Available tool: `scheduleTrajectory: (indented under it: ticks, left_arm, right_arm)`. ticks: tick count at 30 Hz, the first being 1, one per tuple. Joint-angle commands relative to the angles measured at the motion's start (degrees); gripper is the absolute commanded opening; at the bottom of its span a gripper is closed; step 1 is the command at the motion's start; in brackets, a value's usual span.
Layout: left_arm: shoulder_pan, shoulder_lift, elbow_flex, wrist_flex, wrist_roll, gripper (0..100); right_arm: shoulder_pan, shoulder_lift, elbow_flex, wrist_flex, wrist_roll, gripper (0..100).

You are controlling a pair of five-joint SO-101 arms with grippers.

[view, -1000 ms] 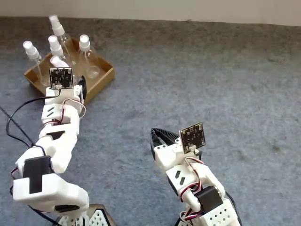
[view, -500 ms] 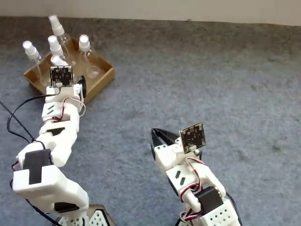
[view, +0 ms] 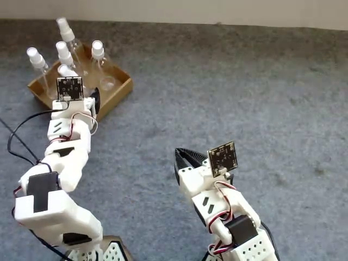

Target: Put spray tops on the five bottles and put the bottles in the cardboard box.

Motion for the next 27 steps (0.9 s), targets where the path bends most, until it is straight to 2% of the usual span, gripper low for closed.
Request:
scheduleTrajectory:
  ticks: [1,9,19,22,27]
  left_arm:
    - [-1.45,-0.31,0.92,-1.23,-0.62,31]
    - [-1.98,-2.15,3.91,-1.23,-0.62,32]
    - [-1.63,-26.51,18.42,-0.09,-0.79,31]
    - [-1.54,-34.68,20.70,6.33,-0.79,31]
    - [-1.54,-49.71,21.23,24.00,-0.62,31]
  right_arm:
    - [0.75,-0.48,9.98,0.31,-0.26,0.5]
    - [0.84,-0.48,9.98,0.31,-0.26,0.5]
    - [0.84,-0.48,9.98,0.31,-0.18,0.5]
    - [0.84,-0.48,9.98,0.31,-0.18,0.5]
    - [1.01,-0.48,9.98,0.31,-0.18,0.5]
